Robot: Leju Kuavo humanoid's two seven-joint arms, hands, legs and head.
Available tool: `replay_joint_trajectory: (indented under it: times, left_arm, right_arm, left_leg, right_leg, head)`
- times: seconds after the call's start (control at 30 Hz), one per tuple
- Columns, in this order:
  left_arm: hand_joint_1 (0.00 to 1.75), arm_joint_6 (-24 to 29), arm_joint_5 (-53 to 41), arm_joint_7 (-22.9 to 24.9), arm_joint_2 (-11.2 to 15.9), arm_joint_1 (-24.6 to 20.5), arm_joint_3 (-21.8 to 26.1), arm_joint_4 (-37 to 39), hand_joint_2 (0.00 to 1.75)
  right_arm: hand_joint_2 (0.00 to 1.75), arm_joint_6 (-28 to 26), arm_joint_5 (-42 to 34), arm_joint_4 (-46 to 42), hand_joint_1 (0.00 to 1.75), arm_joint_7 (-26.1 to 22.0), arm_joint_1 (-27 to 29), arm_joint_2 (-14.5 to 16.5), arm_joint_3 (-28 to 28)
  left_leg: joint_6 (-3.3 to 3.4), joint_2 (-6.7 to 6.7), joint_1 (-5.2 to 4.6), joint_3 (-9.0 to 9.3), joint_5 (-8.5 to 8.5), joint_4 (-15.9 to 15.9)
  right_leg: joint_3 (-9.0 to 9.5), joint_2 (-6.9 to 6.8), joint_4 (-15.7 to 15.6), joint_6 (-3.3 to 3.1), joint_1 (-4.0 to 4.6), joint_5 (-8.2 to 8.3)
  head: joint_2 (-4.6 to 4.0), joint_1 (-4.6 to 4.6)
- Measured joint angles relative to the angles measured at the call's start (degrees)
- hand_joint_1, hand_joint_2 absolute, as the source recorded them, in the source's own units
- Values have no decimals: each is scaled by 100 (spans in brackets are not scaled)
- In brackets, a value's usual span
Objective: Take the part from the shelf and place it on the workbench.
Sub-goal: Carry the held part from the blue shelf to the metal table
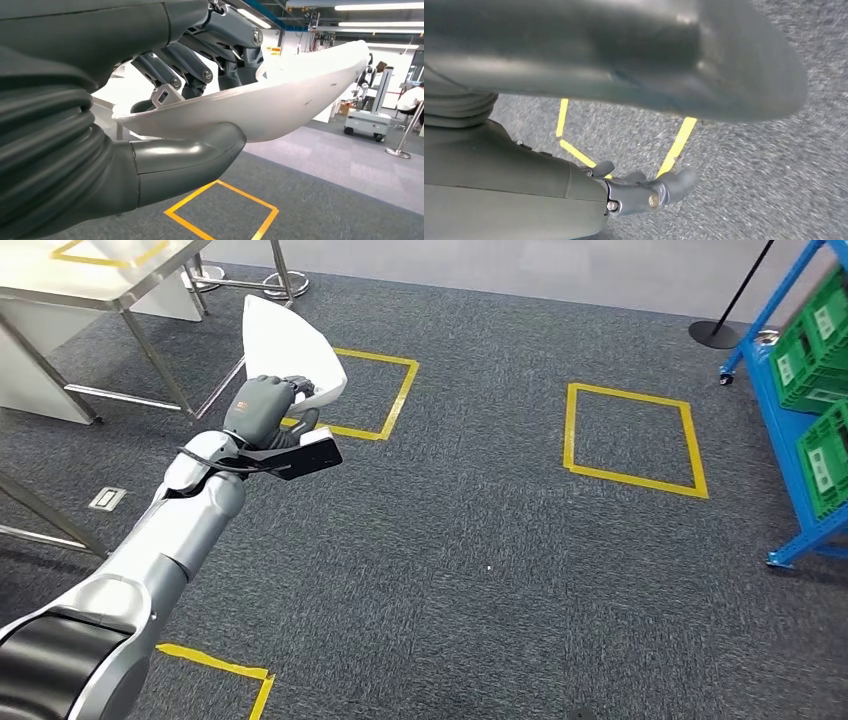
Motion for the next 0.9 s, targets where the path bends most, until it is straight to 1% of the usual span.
replay_joint_trajectory:
  times: [0.03,0.07,0.1,0.13,0.17,0.2,0.23,0.27,0.3,0.33,0.37,0.4,0.43,0.47,0.5,0.53,0.57,0.6,0.63,0.67,0.7,0.73,0.77,0.8,0.83,0.87,0.9]
  left_arm:
    - [175,-28,6,-6,20,1,0,0,175]
    - [175,-58,18,-22,48,5,0,-1,175]
    - [175,-88,36,-50,81,6,0,-2,175]
    - [175,-115,61,-86,110,4,0,-6,175]
    - [175,-144,83,-126,131,4,0,-10,175]
    - [175,-170,103,-160,144,7,0,-13,175]
    - [175,-189,121,-182,155,22,0,-14,175]
    - [175,-207,133,-195,168,44,0,-12,175]
    - [175,-218,142,-201,182,64,0,-8,175]
    - [175,-226,146,-203,198,76,0,-6,175]
    - [175,-230,149,-201,209,75,0,-5,175]
    - [175,-227,150,-197,214,62,0,-5,175]
    - [175,-218,155,-197,213,46,0,-10,175]
    - [175,-205,163,-204,206,32,0,-15,175]
    - [175,-194,174,-219,204,26,0,-20,175]
    - [175,-186,188,-240,210,29,0,-23,175]
    - [175,-183,202,-263,220,36,0,-26,175]
    - [175,-183,214,-283,232,40,0,-32,175]
    - [175,-181,225,-297,236,38,0,-38,175]
    - [175,-177,233,-307,223,37,0,-45,175]
    - [175,-172,238,-313,206,41,0,-47,175]
    - [175,-167,240,-316,184,56,0,-44,175]
    - [175,-159,242,-320,165,79,0,-37,175]
    - [175,-150,242,-324,156,103,0,-27,175]
    - [175,-137,242,-326,154,121,1,-20,175]
    - [175,-113,242,-328,157,130,1,-15,175]
    - [175,-81,243,-329,159,134,1,-14,175]
  right_arm:
    - [0,6,10,0,0,-1,-1,0,5]
    - [0,12,21,0,0,0,-4,4,14]
    - [0,15,30,0,0,-2,-8,8,25]
    - [0,16,41,0,0,-4,-10,11,37]
    - [0,16,54,0,0,-3,-7,15,51]
    - [0,17,67,0,0,2,-2,14,64]
    - [0,20,76,0,0,10,4,13,77]
    - [0,25,81,0,0,21,7,12,87]
    - [0,30,82,0,0,30,5,11,95]
    - [0,36,81,0,0,34,1,11,99]
    - [0,39,79,0,0,35,-1,10,102]
    - [0,42,78,0,0,30,-2,6,104]
    - [0,42,79,0,0,21,-2,0,106]
    - [0,42,80,0,0,11,-2,-10,110]
    - [0,42,82,0,0,4,-2,-21,116]
    - [0,40,84,0,0,1,-3,-28,122]
    - [0,35,85,0,0,1,-5,-34,127]
    - [0,28,87,0,0,1,-7,-39,130]
    - [0,20,89,0,0,0,-6,-43,133]
    - [0,12,90,0,0,0,1,-47,135]
    - [0,8,91,0,0,0,14,-53,137]
    - [0,5,92,0,0,1,29,-57,139]
    - [0,4,91,0,0,1,42,-61,139]
    - [0,4,91,0,0,1,49,-66,139]
    - [0,3,91,0,0,2,51,-67,139]
    - [0,3,91,0,0,2,51,-68,139]
    - [0,2,90,0,0,2,50,-68,139]
  left_leg:
    - [-46,-77,9,-21,23,-14]
    - [-81,-94,19,-43,35,-23]
    - [-110,13,10,-78,11,13]
    - [-134,196,-1,-152,-73,145]
    - [-151,419,-8,-277,-217,400]
    - [-171,612,-15,-445,-396,756]
    - [-187,700,-8,-632,-560,1146]
    - [-198,733,0,-777,-654,1446]
    - [-204,751,5,-829,-647,1560]
    - [-203,776,7,-763,-537,1447]
    - [-194,841,5,-587,-355,1125]
    - [-178,989,-8,-363,-188,710]
    - [-138,1121,-32,-162,-69,346]
    - [-93,1214,-54,-30,-11,102]
    - [-47,1247,-77,26,-9,-9]
    - [2,1173,-92,33,-10,-25]
    - [40,1092,-84,36,-1,-37]
    - [75,1017,-72,43,11,-53]
    - [112,944,-53,52,23,-70]
    - [145,876,-31,60,33,-86]
    - [167,804,-22,59,34,-89]
    - [184,727,-20,56,33,-86]
    - [192,643,-21,54,30,-81]
    - [194,556,-23,53,29,-73]
    - [192,471,-24,52,27,-62]
    - [185,387,-22,51,26,-50]
    - [174,310,-18,48,24,-38]
  right_leg:
    - [6,-76,-14,-31,12,16]
    - [13,-152,-33,-70,11,33]
    - [23,-226,-56,-114,7,50]
    - [34,-302,-81,-159,3,65]
    - [41,-381,-98,-195,7,72]
    - [44,-460,-103,-219,21,69]
    - [45,-546,-104,-235,31,63]
    - [46,-632,-103,-240,36,56]
    - [51,-716,-103,-241,39,48]
    - [61,-799,-102,-236,40,38]
    - [79,-880,-101,-225,41,23]
    - [102,-961,-100,-206,51,3]
    - [123,-1037,-94,-179,69,-21]
    - [144,-1109,-94,-152,88,-41]
    - [164,-1180,-97,-124,107,-57]
    - [185,-1253,-106,-96,115,-69]
    - [205,-1305,-118,-64,113,-83]
    - [209,-1253,-90,-29,100,-120]
    - [166,-1117,27,3,85,-206]
    - [60,-928,264,31,70,-343]
    - [-103,-730,607,47,58,-506]
    - [-301,-615,994,56,56,-663]
    - [-480,-562,1313,61,57,-753]
    - [-590,-539,1466,58,59,-743]
    - [-604,-524,1411,48,60,-633]
    - [-510,-494,1145,34,57,-435]
    - [-348,-399,754,17,50,-217]
  head:
    - [0,1]
    - [0,3]
    - [0,-9]
    - [0,-33]
    - [0,-56]
    - [0,-80]
    - [0,-91]
    - [0,-92]
    - [0,-93]
    - [0,-93]
    - [0,-95]
    - [0,-96]
    - [0,-100]
    - [0,-94]
    - [0,-84]
    - [0,-74]
    - [0,-63]
    - [0,-58]
    - [0,-51]
    - [0,-38]
    - [0,-24]
    - [0,-10]
    - [0,2]
    - [0,8]
    - [0,14]
    - [0,19]
    - [0,23]
